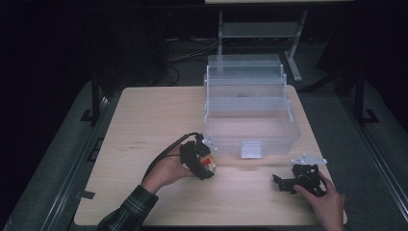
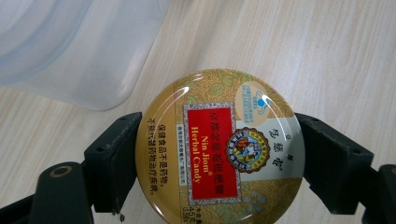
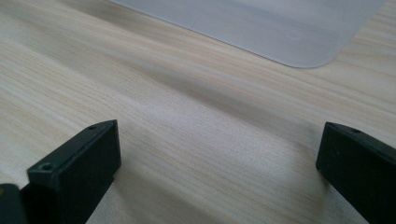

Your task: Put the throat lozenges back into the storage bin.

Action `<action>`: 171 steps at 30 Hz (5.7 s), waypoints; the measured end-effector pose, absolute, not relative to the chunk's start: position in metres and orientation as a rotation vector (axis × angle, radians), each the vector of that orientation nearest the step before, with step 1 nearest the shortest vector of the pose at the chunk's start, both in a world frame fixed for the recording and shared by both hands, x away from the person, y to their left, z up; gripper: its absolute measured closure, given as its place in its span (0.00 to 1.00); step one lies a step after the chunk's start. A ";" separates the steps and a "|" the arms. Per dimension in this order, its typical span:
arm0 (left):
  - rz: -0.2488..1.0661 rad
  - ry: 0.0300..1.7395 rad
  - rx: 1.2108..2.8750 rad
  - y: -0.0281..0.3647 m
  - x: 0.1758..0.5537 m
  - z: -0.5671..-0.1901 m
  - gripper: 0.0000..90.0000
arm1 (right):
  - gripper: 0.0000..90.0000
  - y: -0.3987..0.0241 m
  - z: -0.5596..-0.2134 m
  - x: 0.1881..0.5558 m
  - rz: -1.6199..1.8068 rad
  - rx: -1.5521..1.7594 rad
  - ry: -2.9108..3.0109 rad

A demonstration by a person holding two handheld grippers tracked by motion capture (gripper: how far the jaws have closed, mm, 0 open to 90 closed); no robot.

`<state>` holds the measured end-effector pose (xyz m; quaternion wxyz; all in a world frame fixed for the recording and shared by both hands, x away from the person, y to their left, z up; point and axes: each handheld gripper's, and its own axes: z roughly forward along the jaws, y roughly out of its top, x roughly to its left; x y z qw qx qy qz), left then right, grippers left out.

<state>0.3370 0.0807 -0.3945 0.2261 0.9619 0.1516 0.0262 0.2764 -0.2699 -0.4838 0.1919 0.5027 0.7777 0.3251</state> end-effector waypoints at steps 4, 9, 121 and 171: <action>0.075 0.405 2.656 0.079 0.338 -0.390 0.22 | 0.00 -0.270 -0.484 0.276 0.913 1.414 2.183; 0.083 0.394 2.656 0.077 0.338 -0.384 0.22 | 0.00 -0.270 -0.484 0.276 0.913 1.411 2.184; 0.200 0.492 2.615 0.039 0.446 -0.343 0.22 | 0.00 -0.270 -0.484 0.276 0.913 1.412 2.183; 0.209 0.511 2.547 0.058 0.434 -0.331 0.20 | 0.00 -0.270 -0.484 0.276 0.913 1.411 2.182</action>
